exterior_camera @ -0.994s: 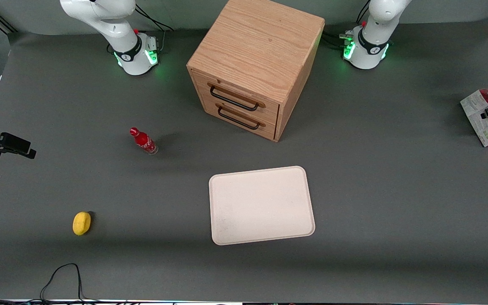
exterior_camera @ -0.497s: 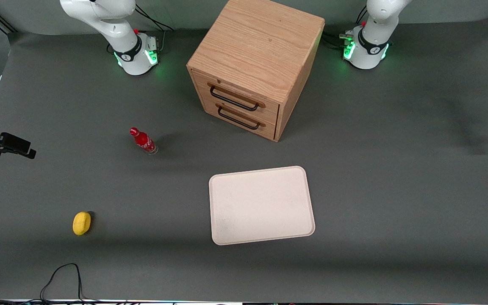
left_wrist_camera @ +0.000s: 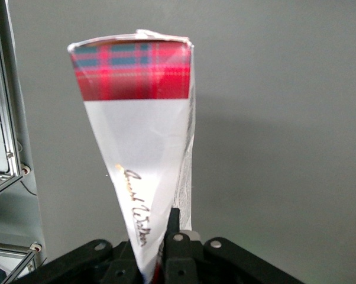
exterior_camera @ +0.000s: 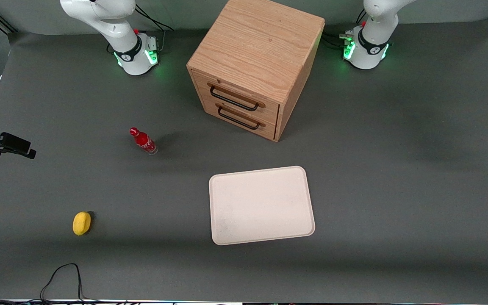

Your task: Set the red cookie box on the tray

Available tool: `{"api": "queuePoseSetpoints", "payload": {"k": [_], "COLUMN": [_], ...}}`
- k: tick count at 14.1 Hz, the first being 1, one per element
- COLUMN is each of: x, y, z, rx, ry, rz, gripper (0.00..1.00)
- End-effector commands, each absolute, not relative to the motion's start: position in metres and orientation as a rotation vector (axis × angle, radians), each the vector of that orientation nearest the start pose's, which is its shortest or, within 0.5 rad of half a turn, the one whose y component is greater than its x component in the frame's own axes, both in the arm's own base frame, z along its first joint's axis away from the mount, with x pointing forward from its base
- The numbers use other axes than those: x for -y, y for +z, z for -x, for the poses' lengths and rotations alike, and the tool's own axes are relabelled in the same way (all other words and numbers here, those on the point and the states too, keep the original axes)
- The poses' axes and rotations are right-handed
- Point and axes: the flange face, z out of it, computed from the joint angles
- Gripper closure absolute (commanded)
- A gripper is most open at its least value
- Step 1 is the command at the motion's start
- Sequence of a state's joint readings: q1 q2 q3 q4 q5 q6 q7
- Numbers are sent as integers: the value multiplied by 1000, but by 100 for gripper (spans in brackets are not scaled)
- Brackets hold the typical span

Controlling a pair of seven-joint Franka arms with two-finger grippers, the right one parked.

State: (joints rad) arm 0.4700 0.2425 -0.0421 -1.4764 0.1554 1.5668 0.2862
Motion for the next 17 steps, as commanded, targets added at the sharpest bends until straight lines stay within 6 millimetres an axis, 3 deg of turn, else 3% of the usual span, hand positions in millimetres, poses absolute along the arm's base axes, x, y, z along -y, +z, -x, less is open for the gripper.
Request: {"api": "queuePoseSetpoints", "payload": {"k": [1,5,8,10,12,15,17], "x": [-213,-98,15,101,166,251,286], "y": [544,528,503,481,457,411,382], "z": [-586,-623,-645,-653,-660,-668,-675], "rx": [266,270,258,290,327,328,322], "ry": [273,260,268,232,184,157,133], "rz": [3057,3116,3125,3101,3097,3095,3105], "gripper": [100,100,100,100,100,100,100]}}
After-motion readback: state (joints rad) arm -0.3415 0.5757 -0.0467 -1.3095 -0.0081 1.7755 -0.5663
